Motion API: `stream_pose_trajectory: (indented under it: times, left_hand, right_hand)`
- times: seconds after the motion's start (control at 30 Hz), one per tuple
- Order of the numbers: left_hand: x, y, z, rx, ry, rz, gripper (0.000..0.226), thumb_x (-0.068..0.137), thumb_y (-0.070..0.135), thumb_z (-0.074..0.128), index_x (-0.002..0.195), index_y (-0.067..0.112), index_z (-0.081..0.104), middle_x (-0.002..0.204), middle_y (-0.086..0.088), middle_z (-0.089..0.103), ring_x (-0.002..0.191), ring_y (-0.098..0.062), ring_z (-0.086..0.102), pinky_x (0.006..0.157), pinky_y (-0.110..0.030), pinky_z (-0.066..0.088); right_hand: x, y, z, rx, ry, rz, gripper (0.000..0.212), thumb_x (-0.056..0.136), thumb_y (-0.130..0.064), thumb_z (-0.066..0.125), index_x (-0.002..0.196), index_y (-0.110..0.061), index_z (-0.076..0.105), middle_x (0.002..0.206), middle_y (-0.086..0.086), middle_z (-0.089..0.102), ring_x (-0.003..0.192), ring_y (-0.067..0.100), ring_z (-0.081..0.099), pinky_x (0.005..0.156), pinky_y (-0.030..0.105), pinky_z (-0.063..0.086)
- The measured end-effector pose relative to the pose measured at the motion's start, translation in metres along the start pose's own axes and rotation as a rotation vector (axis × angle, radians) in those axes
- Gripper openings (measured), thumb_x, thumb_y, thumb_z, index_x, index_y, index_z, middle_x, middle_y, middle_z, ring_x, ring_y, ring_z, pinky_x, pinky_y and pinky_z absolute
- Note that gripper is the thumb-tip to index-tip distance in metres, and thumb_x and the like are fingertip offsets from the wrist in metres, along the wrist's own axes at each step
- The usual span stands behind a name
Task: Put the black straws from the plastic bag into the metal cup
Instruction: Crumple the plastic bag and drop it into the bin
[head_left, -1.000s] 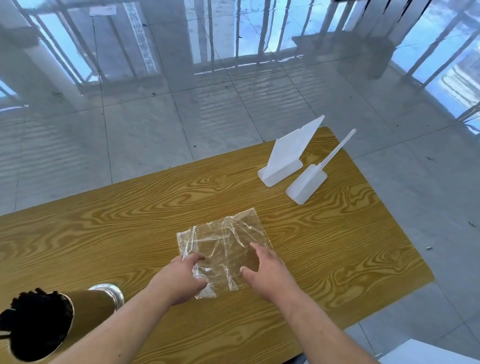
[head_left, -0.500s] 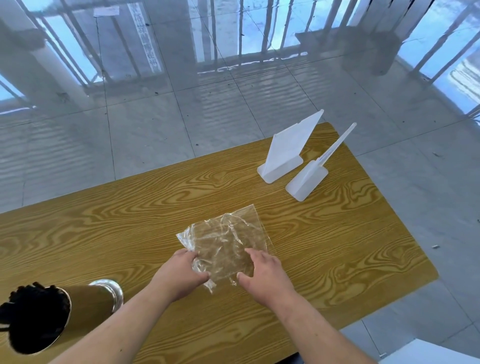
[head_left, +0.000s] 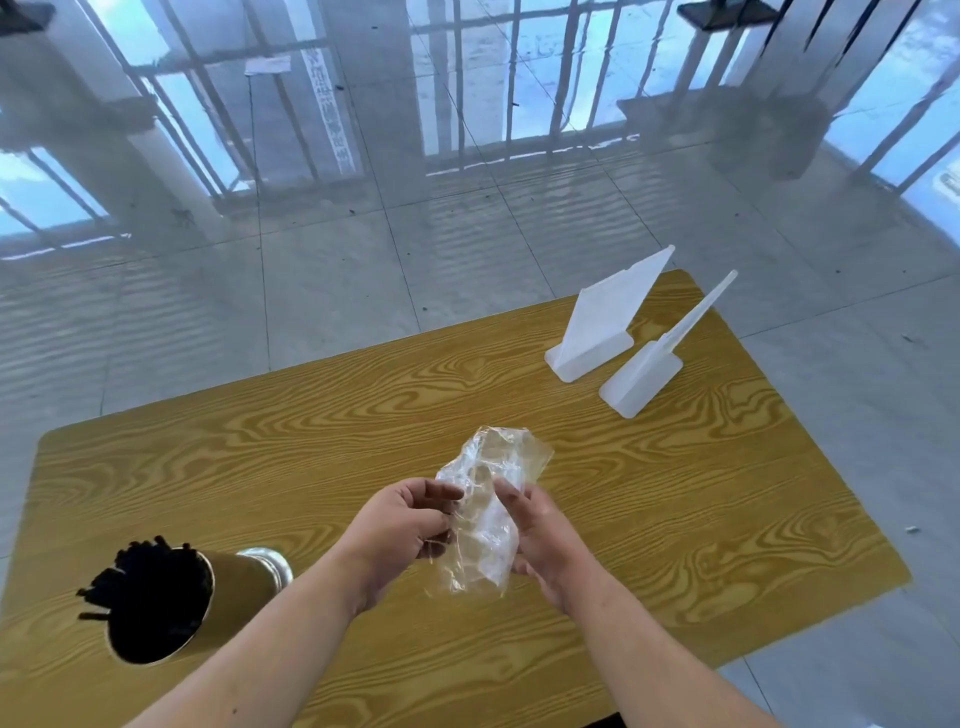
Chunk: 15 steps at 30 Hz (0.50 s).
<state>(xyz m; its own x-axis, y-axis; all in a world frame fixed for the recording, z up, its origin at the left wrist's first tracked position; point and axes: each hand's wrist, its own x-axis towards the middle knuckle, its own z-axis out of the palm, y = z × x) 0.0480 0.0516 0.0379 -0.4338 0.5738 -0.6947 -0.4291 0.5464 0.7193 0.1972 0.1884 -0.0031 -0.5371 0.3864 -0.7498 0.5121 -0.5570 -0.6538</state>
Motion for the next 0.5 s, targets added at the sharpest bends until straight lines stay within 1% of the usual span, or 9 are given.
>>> stream_pose_trajectory:
  times: [0.03,0.1,0.17,0.23,0.3,0.33,0.4,0.43,0.5]
  left_hand:
    - [-0.005,0.000,-0.004,-0.007,-0.016,0.004,0.034,0.091,-0.015,0.058,0.110,0.007,0.076,0.083,-0.001,0.075,0.071,-0.019,0.069,0.063,-0.029,0.056]
    - [-0.011,0.000,-0.007,0.001,-0.041,0.004,0.032,0.090,-0.012,0.060,0.111,0.007,0.074,0.081,0.000,0.075,0.069,-0.018,0.069,0.061,-0.029,0.055]
    - [-0.018,-0.002,-0.015,0.014,-0.035,0.004,0.029,0.086,-0.006,0.064,0.111,0.008,0.071,0.078,0.002,0.072,0.066,-0.017,0.067,0.059,-0.028,0.051]
    - [-0.025,-0.006,-0.023,0.041,-0.001,0.005,0.026,0.088,-0.001,0.068,0.111,0.010,0.069,0.075,0.006,0.068,0.063,-0.015,0.065,0.059,-0.029,0.049]
    - [-0.032,-0.010,-0.031,0.073,0.025,0.006,0.024,0.092,0.004,0.071,0.114,0.014,0.066,0.079,0.005,0.066,0.065,-0.015,0.064,0.061,-0.030,0.048]
    - [-0.037,-0.012,-0.035,0.093,0.029,0.010,0.025,0.092,0.010,0.074,0.115,0.017,0.066,0.083,0.004,0.066,0.067,-0.015,0.065,0.063,-0.031,0.049]
    - [-0.048,-0.014,-0.041,0.135,0.044,0.031,0.032,0.090,0.022,0.080,0.116,0.023,0.063,0.093,0.001,0.069,0.073,-0.016,0.067,0.064,-0.031,0.052]
    - [-0.055,-0.014,-0.044,0.151,0.059,0.045,0.035,0.089,0.027,0.082,0.117,0.026,0.060,0.100,-0.002,0.071,0.075,-0.016,0.069,0.064,-0.031,0.054]
    - [-0.066,-0.013,-0.051,0.160,0.080,0.076,0.043,0.090,0.034,0.084,0.121,0.028,0.055,0.112,-0.006,0.070,0.082,-0.018,0.071,0.067,-0.030,0.057]
  right_hand:
    - [-0.004,-0.002,0.007,0.090,-0.062,0.004,0.092,0.081,-0.076,0.076,0.150,-0.022,0.049,0.138,0.008,0.073,0.117,0.029,0.075,0.088,0.050,0.063]
    - [-0.008,-0.005,0.016,0.198,-0.129,-0.011,0.062,0.091,-0.057,0.078,0.136,-0.018,0.061,0.121,0.008,0.081,0.110,0.030,0.078,0.088,0.054,0.064]
    - [-0.016,-0.009,0.029,0.251,-0.079,-0.011,0.042,0.096,-0.038,0.078,0.125,-0.011,0.067,0.112,0.010,0.082,0.103,0.032,0.079,0.089,0.055,0.065]
    - [-0.024,-0.014,0.043,0.272,-0.026,-0.034,0.022,0.101,-0.022,0.074,0.118,-0.008,0.068,0.108,0.015,0.082,0.092,0.033,0.079,0.076,0.051,0.065]
    - [-0.035,-0.018,0.056,0.266,0.006,-0.063,0.014,0.104,-0.010,0.068,0.118,-0.006,0.068,0.112,0.024,0.080,0.088,0.035,0.078,0.067,0.048,0.065]
    - [-0.041,-0.019,0.061,0.265,0.018,-0.073,0.013,0.105,-0.007,0.066,0.118,-0.005,0.069,0.109,0.025,0.080,0.082,0.035,0.079,0.060,0.045,0.065]
    - [-0.053,-0.018,0.071,0.260,0.015,-0.093,0.013,0.105,-0.004,0.063,0.116,-0.004,0.071,0.096,0.020,0.082,0.062,0.027,0.075,0.044,0.032,0.056]
    - [-0.059,-0.016,0.076,0.249,0.016,-0.097,0.014,0.105,-0.004,0.062,0.114,-0.004,0.073,0.094,0.017,0.081,0.055,0.024,0.068,0.040,0.028,0.049]
    - [-0.070,-0.014,0.086,0.252,0.015,-0.103,0.016,0.105,-0.005,0.061,0.114,-0.004,0.074,0.100,0.017,0.080,0.058,0.022,0.062,0.041,0.029,0.043]
